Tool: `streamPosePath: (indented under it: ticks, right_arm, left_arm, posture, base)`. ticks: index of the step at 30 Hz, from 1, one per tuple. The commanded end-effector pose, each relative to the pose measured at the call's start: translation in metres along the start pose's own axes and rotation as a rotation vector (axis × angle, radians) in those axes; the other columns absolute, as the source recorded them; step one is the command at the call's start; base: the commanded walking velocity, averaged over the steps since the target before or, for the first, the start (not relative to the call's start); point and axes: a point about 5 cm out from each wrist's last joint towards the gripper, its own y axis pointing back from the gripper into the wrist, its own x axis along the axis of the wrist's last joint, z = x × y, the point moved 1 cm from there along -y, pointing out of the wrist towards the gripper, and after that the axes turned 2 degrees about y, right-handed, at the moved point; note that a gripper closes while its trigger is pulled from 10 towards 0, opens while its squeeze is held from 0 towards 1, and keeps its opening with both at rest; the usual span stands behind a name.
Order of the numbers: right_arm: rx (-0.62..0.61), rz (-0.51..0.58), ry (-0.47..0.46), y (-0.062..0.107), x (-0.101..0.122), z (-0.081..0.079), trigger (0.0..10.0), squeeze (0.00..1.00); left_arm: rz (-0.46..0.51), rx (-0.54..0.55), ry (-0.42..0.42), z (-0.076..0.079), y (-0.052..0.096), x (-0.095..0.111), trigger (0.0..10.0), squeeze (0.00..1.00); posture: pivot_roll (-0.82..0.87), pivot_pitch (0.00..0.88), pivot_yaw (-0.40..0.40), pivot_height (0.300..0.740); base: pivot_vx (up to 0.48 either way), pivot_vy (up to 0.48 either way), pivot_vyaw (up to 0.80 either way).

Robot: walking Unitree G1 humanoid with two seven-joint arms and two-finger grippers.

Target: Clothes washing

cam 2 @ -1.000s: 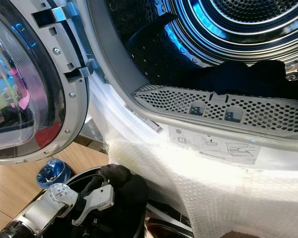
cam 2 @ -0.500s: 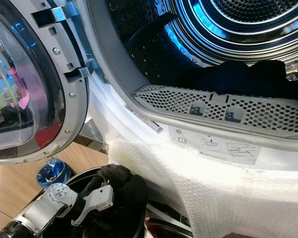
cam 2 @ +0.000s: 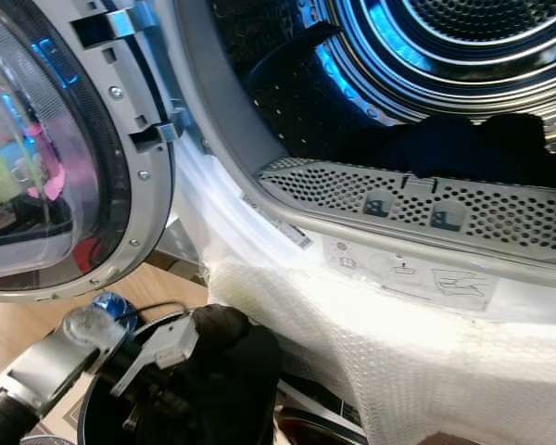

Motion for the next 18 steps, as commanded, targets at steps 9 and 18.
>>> streamPosePath:
  ticks: [9, 18]
  right_arm:
    - [0.021, -0.032, 0.001, 0.001, -0.005, -0.006, 10.0, 0.0]
    - [0.022, -0.038, -0.012, 0.001, -0.004, -0.008, 10.0, 0.0]
  left_arm:
    - [0.223, -0.177, -0.166, 0.003, -0.035, 0.074, 0.0, 0.0]
    - [0.344, -0.338, -0.275, 0.023, -0.074, 0.122, 0.0, 0.0]
  posture:
    - [0.07, 0.0, 0.197, 0.74]
    - [0.06, 0.0, 0.192, 0.74]
  base:
    - [0.0, 0.0, 0.0]
    - [0.0, 0.0, 0.0]
